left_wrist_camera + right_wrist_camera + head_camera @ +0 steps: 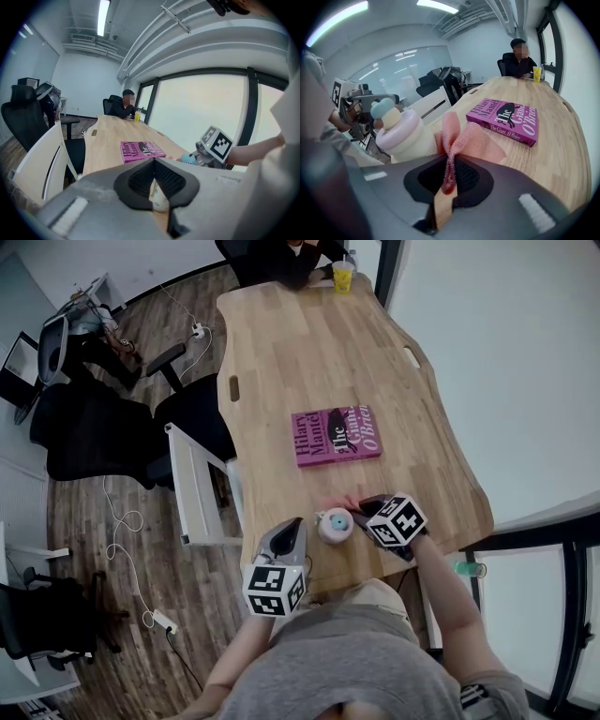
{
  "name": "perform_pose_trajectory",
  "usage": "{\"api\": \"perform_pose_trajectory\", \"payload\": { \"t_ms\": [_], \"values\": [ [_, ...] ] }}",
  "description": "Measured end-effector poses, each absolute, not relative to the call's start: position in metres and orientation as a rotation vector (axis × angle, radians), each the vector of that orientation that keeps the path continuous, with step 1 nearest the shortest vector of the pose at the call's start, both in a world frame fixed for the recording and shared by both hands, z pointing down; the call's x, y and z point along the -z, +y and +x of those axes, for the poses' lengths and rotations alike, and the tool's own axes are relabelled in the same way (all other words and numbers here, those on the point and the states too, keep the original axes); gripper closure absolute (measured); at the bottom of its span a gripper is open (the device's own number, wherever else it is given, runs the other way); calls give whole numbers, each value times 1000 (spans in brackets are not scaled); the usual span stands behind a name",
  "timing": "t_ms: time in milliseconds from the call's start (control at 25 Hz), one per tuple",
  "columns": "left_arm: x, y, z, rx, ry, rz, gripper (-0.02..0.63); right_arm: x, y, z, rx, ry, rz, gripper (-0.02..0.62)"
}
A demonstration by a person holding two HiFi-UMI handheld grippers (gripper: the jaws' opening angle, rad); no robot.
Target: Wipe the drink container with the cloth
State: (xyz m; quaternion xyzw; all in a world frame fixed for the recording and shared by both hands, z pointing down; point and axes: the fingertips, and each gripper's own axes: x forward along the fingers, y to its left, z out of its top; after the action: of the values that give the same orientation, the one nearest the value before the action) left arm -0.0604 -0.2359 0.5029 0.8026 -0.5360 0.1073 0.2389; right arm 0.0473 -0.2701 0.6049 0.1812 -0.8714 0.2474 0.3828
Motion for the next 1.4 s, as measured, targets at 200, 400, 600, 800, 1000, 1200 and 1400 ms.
{"api": "perform_pose_trajectory", "payload": {
  "t_ms": [200, 400, 600, 800, 1000, 1200, 1400],
  "values": [
    [-505, -236, -62, -296, -1471, 2190, 603, -620, -269, 48, -642, -2197, 449, 568],
    [-507, -236, -61, -301, -1473, 2186, 603, -634, -269, 50, -660, -2179, 440, 568],
    [-508, -235, -66, -305, -1479, 2177, 603, -646, -269, 50, -676, -2155, 447, 568],
    [-510, -232, -67, -309, -1477, 2173, 603, -656, -269, 52, -684, -2135, 450, 568],
    [-513, -231, -70, -304, -1472, 2172, 603, -667, -268, 51, -723, -2120, 462, 568],
    [-512, -232, -68, -298, -1466, 2186, 603, -675, -267, 54, -746, -2101, 479, 568],
    [-513, -228, -70, -286, -1469, 2179, 603, -680, -267, 54, -792, -2098, 501, 568]
  ]
}}
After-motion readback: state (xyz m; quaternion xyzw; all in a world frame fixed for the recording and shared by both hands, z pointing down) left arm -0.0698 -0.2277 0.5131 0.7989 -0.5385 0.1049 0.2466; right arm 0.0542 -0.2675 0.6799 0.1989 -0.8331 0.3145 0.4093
